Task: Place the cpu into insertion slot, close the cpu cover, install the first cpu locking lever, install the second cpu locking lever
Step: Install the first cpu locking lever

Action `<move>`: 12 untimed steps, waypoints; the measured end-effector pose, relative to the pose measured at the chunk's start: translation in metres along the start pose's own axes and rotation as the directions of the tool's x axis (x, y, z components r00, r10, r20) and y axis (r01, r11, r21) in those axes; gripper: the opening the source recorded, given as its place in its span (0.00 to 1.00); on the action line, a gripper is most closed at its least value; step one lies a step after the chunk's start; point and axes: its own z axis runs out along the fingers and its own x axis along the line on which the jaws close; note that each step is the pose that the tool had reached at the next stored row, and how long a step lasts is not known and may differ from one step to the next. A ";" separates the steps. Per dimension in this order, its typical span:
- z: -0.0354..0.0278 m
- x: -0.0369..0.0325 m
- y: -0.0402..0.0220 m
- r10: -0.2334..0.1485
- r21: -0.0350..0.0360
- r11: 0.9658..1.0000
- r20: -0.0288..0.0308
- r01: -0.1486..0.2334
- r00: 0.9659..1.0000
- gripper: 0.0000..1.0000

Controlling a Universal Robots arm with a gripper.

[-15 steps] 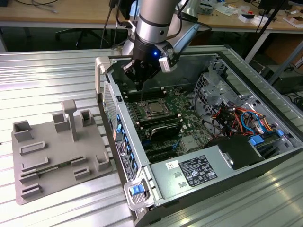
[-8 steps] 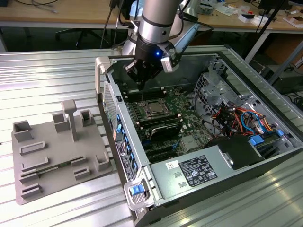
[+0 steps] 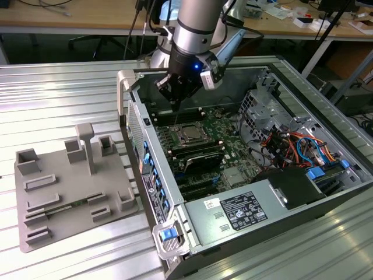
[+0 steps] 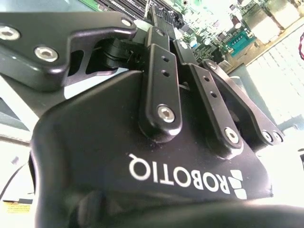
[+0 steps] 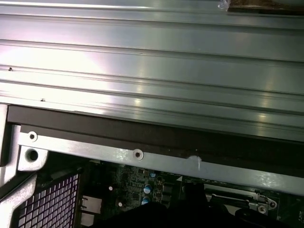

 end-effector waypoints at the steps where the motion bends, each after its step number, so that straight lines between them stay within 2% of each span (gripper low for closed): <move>1: 0.0001 -0.0007 -0.0001 0.000 0.000 1.000 0.000 0.000 1.000 0.11; 7: 0.0021 -0.0061 -0.0009 0.000 0.000 1.000 -0.001 0.000 1.000 0.11; 12: 0.0073 -0.0101 -0.0017 0.000 0.000 1.000 -0.002 0.000 1.000 0.11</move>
